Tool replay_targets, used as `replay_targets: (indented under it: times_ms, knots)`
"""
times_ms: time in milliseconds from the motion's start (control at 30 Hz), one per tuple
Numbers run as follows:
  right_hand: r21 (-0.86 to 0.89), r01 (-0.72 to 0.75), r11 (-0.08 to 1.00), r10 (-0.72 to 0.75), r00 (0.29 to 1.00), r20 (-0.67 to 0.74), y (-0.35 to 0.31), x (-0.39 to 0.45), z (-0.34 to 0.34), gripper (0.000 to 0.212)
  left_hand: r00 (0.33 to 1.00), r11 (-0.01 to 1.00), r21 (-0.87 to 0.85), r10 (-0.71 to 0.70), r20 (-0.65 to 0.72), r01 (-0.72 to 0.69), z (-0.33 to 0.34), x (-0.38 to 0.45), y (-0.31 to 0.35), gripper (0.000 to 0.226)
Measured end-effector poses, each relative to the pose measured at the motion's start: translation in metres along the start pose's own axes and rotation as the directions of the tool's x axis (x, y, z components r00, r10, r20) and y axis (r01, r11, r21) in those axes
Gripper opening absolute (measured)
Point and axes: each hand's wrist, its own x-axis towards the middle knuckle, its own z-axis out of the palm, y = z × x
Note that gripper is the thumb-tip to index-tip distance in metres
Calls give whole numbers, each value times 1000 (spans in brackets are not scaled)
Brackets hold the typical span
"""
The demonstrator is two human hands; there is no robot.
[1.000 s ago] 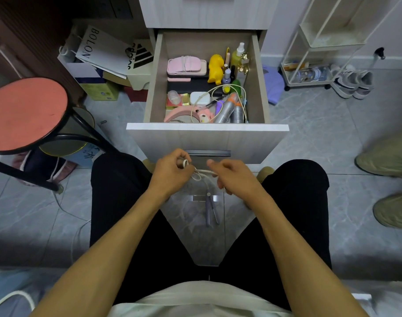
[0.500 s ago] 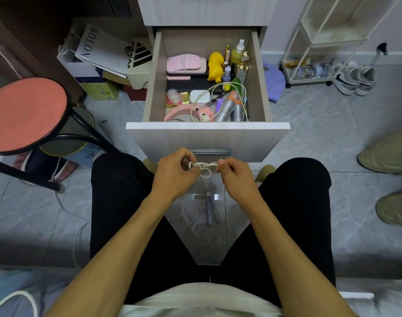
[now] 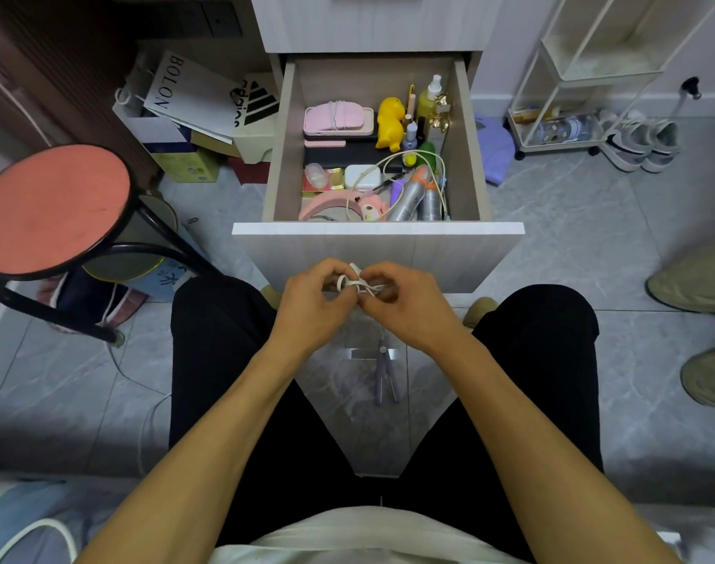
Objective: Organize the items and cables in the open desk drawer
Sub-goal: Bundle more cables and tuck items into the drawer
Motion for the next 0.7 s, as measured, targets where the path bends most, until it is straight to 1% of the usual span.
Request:
replay_targets:
  times_ms: [100,167,267,367,433,533,600,700]
  knots:
    - [-76,10,997,-10,1000,1,4,0,0,25,999,1000,-16,-14,40,14,-4,0,-3,23]
    - [-81,22,996,-24,1000,-19,5,-1,1,18,999,1000,-5,-22,43,22,-4,0,-4,23]
    - [-119,-4,993,-4,998,-69,6,-4,-1,7,998,999,12,-38,46,38,-4,-1,-3,15]
    - [-245,-14,969,-8,996,-88,4,-3,-3,11,994,998,-36,-51,100,55,-6,-3,-3,7]
    - [-291,-11,957,-17,996,-93,1,-2,-4,11,987,993,-67,-83,137,92,-8,-2,-2,6]
    - [-293,-16,956,-15,995,-102,0,-2,-3,11,978,987,-1,-160,134,162,-5,0,1,6]
    - [-311,-8,951,-15,997,-71,0,-3,-4,11,975,980,72,-194,112,187,-4,2,4,9]
    - [-406,42,913,-47,999,-3,-2,-3,-7,15,982,967,214,-163,98,139,-10,7,9,10]
